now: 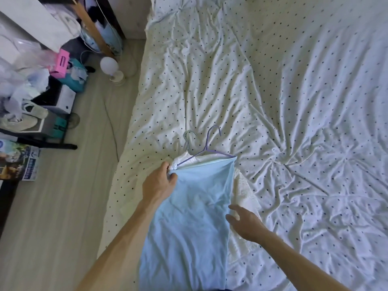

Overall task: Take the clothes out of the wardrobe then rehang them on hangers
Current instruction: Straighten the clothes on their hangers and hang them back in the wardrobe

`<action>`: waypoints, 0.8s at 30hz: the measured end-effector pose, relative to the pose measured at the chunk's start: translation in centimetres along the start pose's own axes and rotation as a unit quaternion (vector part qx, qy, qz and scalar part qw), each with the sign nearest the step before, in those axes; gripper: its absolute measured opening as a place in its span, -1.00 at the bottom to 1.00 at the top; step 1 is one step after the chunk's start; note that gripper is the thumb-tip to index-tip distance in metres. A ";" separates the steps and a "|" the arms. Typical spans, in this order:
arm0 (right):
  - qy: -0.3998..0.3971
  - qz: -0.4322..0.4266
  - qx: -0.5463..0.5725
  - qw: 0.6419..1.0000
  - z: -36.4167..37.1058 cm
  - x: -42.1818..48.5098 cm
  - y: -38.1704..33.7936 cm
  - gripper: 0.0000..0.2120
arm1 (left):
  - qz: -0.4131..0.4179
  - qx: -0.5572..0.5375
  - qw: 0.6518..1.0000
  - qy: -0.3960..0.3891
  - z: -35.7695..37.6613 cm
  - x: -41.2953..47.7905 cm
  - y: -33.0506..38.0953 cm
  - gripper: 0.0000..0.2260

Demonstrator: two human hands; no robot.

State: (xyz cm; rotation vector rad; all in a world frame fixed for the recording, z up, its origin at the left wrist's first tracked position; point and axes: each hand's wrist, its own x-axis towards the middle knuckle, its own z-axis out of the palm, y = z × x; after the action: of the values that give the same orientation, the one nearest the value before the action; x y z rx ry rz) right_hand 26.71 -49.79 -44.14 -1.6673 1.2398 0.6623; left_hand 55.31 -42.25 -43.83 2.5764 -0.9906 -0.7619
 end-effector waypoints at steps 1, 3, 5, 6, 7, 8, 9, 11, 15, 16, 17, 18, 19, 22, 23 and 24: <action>0.017 -0.004 0.044 0.999 -0.3 -1.1 -0.4 -0.54 | -0.002 -0.018 1.000 -0.018 -0.2 -1.5 0.6 -0.84; 0.039 -0.011 0.140 0.989 -1.1 -3.5 -1.2 -0.58 | 0.011 -0.036 0.999 -0.025 -0.3 -5.1 2.2 -0.83; 0.051 -0.025 0.240 0.969 -2.0 -6.2 -1.7 -0.64 | 0.029 -0.052 0.998 -0.014 -0.2 -9.2 4.1 -0.79; 0.051 -0.034 0.292 0.955 -2.4 -7.5 -1.9 -0.65 | 0.039 -0.066 0.997 -0.008 -0.1 -11.2 5.2 -0.77; 0.046 -0.043 0.338 0.939 -2.7 -8.9 -2.1 -0.67 | 0.051 -0.081 0.995 -0.005 0.3 -13.2 6.2 -0.75; 0.044 -0.053 0.372 0.926 -3.0 -10.4 -2.1 -0.67 | 0.065 -0.094 0.993 -0.008 0.6 -15.1 7.4 -0.74; 0.047 -0.064 0.393 0.916 -3.2 -11.7 -2.0 -0.67 | 0.081 -0.103 0.991 -0.013 1.1 -16.9 8.6 -0.74; 0.086 -0.083 0.406 0.906 -3.4 -14.2 -1.2 -0.68 | 0.116 -0.107 0.987 -0.015 2.2 -20.6 11.4 -0.76; 0.207 -0.092 0.395 0.891 -4.8 -18.8 3.4 -0.85 | 0.181 -0.096 0.979 -0.002 4.4 -26.4 17.4 -0.79; 0.221 -0.098 0.413 0.878 -5.4 -20.0 5.0 -0.88 | 0.205 -0.089 0.975 -0.004 4.8 -27.4 18.9 -0.80; 0.230 -0.104 0.435 0.864 -6.0 -21.2 6.8 -0.88 | 0.232 -0.081 0.969 -0.005 5.2 -28.5 20.4 -0.83; 0.235 -0.109 0.457 0.851 -6.5 -22.5 8.5 -0.84 | 0.262 -0.070 0.962 -0.002 5.5 -29.6 22.1 -0.85; 0.239 -0.113 0.476 0.839 -7.1 -23.8 10.4 -0.79 | 0.291 -0.062 0.955 0.002 5.8 -30.9 23.8 -0.85; 0.266 -0.132 0.515 0.804 -8.4 -28.1 16.3 -0.76 | 0.353 -0.045 0.934 -0.013 7.3 -35.1 28.9 -0.79; 0.280 -0.139 0.522 0.793 -8.7 -29.7 18.6 -0.78 | 0.375 -0.043 0.925 -0.033 7.9 -36.7 30.6 -0.79; 0.295 -0.142 0.524 0.787 -9.1 -31.5 20.9 -0.78 | 0.399 -0.042 0.914 -0.064 8.6 -38.3 32.2 -0.78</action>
State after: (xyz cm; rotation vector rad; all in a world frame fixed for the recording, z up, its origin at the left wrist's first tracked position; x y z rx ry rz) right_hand -4.62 -45.61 -21.53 -1.0217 1.3343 -0.7333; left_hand 9.13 -40.00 -22.80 1.7851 -1.8159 -0.7004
